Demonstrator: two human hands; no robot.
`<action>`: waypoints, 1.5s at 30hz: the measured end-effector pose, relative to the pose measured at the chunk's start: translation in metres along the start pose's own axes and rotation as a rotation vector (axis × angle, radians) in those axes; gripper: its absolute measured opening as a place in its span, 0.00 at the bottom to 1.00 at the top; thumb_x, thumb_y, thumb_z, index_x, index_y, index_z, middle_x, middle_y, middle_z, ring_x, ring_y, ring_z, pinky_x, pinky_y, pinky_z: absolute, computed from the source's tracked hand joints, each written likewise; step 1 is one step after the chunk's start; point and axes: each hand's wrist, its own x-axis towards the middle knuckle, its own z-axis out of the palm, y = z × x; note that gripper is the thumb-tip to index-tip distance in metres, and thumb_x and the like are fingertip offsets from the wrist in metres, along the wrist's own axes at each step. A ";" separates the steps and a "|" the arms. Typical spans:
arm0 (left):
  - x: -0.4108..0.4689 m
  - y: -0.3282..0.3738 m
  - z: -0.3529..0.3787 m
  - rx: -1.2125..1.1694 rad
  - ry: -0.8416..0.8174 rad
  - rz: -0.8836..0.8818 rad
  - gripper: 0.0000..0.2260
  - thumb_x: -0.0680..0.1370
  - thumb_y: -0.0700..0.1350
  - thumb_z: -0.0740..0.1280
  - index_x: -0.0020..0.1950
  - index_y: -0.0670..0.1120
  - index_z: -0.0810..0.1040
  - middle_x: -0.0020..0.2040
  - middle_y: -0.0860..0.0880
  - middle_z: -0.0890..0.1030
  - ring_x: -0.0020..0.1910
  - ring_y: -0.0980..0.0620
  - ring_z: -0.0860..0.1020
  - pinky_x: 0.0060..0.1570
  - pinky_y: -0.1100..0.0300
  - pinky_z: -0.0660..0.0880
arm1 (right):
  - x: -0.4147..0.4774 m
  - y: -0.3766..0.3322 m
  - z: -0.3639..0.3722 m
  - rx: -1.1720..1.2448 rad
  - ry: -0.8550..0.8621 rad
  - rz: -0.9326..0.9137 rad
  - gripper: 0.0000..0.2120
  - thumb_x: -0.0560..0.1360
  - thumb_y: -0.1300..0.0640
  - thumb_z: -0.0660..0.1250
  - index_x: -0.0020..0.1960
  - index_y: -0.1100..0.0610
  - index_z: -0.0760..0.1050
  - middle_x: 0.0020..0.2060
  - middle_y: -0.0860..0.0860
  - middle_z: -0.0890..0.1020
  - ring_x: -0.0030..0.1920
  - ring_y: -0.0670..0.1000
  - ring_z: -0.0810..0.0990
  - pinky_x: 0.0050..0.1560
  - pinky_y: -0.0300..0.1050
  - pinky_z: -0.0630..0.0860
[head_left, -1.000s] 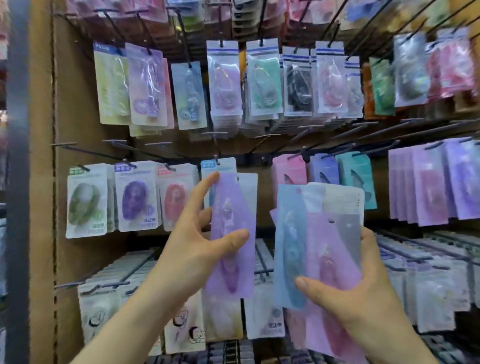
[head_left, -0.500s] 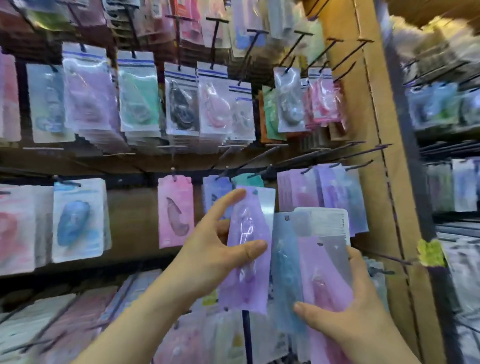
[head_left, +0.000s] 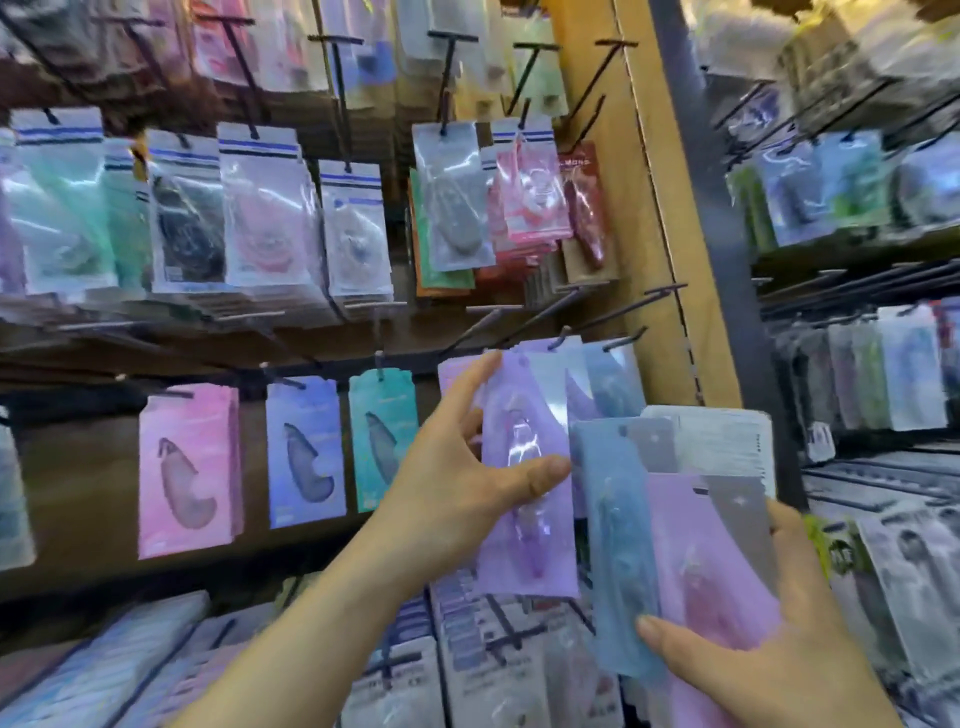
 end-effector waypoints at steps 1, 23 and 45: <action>0.004 0.003 0.008 0.023 -0.005 0.008 0.44 0.59 0.56 0.77 0.73 0.67 0.62 0.63 0.58 0.75 0.60 0.63 0.76 0.60 0.56 0.77 | 0.003 0.000 -0.007 -0.006 0.017 0.009 0.46 0.52 0.65 0.84 0.50 0.26 0.65 0.44 0.19 0.74 0.45 0.20 0.71 0.41 0.25 0.66; 0.048 0.012 0.059 0.750 0.079 -0.113 0.42 0.74 0.63 0.67 0.80 0.53 0.48 0.65 0.40 0.77 0.63 0.39 0.74 0.57 0.50 0.71 | 0.019 0.007 -0.051 0.073 -0.050 -0.013 0.43 0.55 0.63 0.84 0.51 0.28 0.64 0.41 0.12 0.67 0.45 0.16 0.67 0.44 0.20 0.65; -0.044 0.013 0.083 -0.118 0.068 -0.172 0.19 0.64 0.55 0.73 0.51 0.49 0.80 0.43 0.46 0.85 0.41 0.51 0.83 0.41 0.59 0.79 | 0.012 0.011 -0.019 0.299 -0.183 -0.149 0.38 0.52 0.60 0.80 0.57 0.37 0.73 0.52 0.36 0.82 0.53 0.37 0.81 0.49 0.29 0.77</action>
